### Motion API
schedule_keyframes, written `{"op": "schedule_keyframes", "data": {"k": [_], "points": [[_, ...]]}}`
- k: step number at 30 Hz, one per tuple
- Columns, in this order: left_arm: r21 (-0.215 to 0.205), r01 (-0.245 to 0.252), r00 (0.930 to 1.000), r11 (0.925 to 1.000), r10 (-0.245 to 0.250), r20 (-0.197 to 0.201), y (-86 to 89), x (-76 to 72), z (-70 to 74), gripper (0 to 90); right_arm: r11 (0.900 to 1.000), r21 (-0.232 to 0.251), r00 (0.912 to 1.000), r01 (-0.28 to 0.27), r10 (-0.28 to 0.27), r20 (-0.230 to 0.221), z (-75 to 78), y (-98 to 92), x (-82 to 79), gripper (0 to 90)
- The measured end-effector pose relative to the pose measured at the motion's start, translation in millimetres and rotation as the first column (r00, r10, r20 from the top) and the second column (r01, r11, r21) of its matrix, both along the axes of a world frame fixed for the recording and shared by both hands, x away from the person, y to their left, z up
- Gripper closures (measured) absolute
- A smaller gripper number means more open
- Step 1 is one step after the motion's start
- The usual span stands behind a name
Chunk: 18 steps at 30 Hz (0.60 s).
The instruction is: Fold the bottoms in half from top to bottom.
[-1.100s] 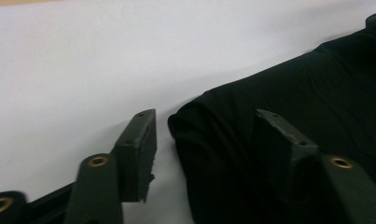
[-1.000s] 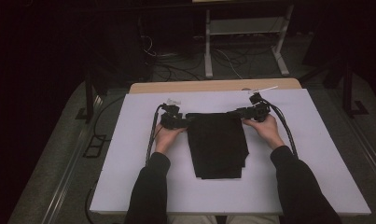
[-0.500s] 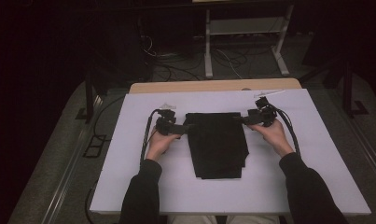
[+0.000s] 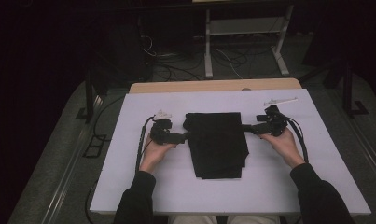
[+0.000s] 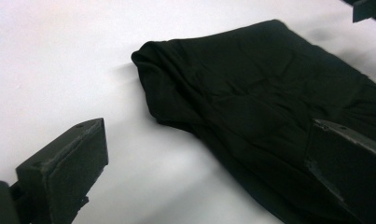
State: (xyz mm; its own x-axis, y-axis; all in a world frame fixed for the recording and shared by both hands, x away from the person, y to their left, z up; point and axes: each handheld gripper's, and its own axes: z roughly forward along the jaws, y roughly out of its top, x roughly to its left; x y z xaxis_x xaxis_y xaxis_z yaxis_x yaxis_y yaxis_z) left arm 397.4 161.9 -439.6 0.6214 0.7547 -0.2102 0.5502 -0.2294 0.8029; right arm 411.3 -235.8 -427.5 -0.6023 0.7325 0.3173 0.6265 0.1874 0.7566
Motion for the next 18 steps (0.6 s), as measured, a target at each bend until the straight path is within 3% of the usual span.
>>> {"op": "schedule_keyframes", "data": {"k": [18], "points": [[0.009, 0.033, 0.9961, 0.9994, -0.033, 0.082, 8.8, -53.7, 15.2, 0.0, 1.0, 0.018, 0.9995, -0.017, 0.016, 0.027, 7.1, -10.2, -49.7, 0.0]]}}
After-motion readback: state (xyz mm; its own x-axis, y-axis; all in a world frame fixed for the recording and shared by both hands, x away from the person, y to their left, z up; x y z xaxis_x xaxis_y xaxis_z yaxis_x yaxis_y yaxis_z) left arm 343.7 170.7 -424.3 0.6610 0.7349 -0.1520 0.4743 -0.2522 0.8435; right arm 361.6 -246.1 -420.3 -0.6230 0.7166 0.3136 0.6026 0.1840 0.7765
